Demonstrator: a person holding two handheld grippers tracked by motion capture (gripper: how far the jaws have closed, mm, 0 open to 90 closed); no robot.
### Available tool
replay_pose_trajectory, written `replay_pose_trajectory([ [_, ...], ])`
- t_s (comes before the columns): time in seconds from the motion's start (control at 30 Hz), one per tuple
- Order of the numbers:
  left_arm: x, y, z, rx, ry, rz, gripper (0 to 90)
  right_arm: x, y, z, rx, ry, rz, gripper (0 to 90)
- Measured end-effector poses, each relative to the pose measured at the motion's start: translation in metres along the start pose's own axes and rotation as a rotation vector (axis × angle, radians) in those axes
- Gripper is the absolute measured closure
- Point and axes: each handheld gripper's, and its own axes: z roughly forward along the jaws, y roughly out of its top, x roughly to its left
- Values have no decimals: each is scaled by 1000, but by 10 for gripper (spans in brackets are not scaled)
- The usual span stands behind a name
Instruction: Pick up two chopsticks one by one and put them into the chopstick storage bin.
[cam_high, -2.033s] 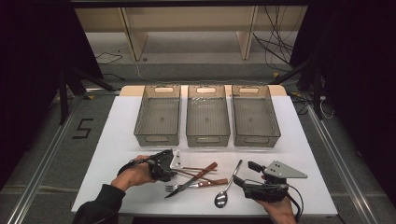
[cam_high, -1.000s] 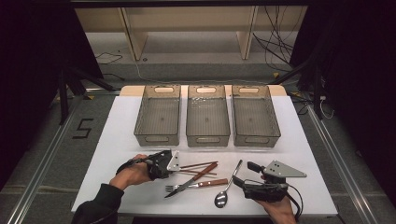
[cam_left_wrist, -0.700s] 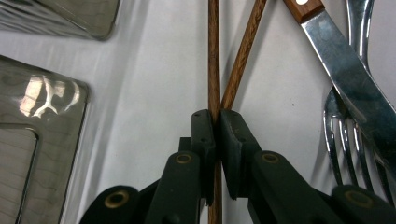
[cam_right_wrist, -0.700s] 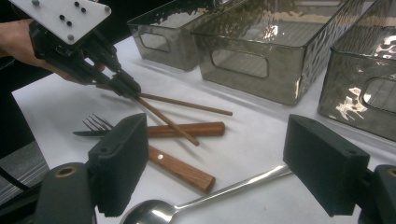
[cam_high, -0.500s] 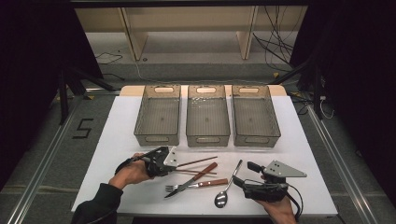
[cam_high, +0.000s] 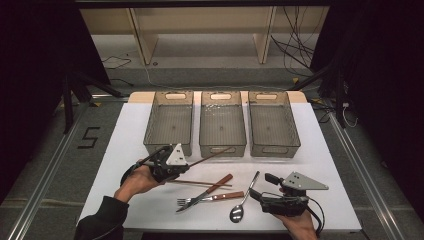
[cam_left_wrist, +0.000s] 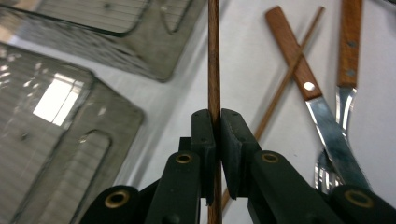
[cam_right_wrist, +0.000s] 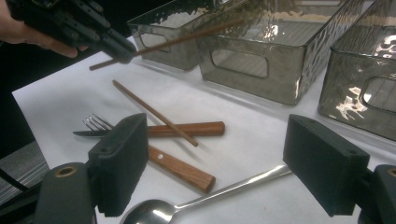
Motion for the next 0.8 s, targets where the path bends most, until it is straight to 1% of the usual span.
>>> replay_pose_trajectory([
  [0.03,0,0,0,0,0,0,839,0,0,0,0,0,0,231],
  [0.1,5,0,-3,-21,13,-46,839,0,0,0,1,0,0,231],
  [0.17,10,1,-6,-27,42,-77,840,0,0,0,1,0,1,231],
  [0.2,12,1,-7,-40,56,-100,839,0,0,0,1,1,1,231],
  [0.23,15,1,-9,-44,61,-112,839,0,0,0,1,1,1,231],
  [0.27,20,2,-12,-50,80,-132,839,0,0,0,0,1,1,231],
  [0.3,20,2,-12,-50,80,-132,840,0,0,0,1,2,1,231],
  [0.43,30,4,-16,-72,107,-177,839,0,0,0,2,2,6,231],
  [0.47,33,5,-17,-86,120,-203,839,0,0,0,2,0,5,231],
  [0.5,36,5,-17,-87,127,-214,839,0,0,0,2,0,5,231],
  [0.57,43,7,-18,-92,149,-245,839,0,0,0,2,1,5,231],
  [0.6,50,7,-19,-90,165,-263,839,0,0,0,2,1,5,231],
  [0.63,50,7,-19,-90,165,-263,839,0,0,0,2,1,6,231],
  [0.67,58,7,-19,-99,178,-297,839,0,0,0,2,1,6,231],
  [0.7,62,6,-19,-101,187,-311,839,0,0,0,1,1,6,231],
  [0.73,62,6,-19,-101,187,-311,839,0,0,0,1,1,6,231],
  [0.8,68,5,-19,-107,200,-340,839,-1,-1,0,2,1,6,231],
])
